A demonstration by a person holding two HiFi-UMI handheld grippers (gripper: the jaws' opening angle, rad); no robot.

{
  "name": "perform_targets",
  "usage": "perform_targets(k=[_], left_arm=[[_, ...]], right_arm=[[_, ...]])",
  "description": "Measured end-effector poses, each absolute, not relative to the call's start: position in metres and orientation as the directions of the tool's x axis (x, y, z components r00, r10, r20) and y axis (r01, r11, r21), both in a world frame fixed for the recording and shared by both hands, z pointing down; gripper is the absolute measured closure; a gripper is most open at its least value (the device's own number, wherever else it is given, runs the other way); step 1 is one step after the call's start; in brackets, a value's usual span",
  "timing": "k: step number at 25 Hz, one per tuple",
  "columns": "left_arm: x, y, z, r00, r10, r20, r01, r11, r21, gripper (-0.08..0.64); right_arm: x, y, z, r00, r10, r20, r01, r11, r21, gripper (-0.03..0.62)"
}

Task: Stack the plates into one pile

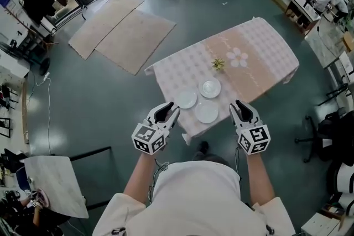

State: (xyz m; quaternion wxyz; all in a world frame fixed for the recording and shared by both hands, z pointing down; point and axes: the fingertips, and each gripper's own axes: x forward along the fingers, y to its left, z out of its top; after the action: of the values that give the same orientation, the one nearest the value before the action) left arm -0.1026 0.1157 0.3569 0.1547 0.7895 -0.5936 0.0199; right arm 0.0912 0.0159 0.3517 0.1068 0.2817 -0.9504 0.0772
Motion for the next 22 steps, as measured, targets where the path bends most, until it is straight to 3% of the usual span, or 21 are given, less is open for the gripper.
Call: perform_targets(k=[10, 22], left_arm=[[-0.095, 0.073, 0.376, 0.245, -0.933, 0.263, -0.956, -0.188, 0.225, 0.442], [-0.106, 0.043, 0.395, 0.286, -0.906, 0.313, -0.948, -0.220, 0.228, 0.442]], right_arm=[[0.083, -0.032, 0.379, -0.851, -0.442, 0.283, -0.491, 0.861, -0.134, 0.468], [0.071, -0.050, 0.401, -0.827, -0.462, 0.321, -0.530, 0.832, -0.167, 0.468]])
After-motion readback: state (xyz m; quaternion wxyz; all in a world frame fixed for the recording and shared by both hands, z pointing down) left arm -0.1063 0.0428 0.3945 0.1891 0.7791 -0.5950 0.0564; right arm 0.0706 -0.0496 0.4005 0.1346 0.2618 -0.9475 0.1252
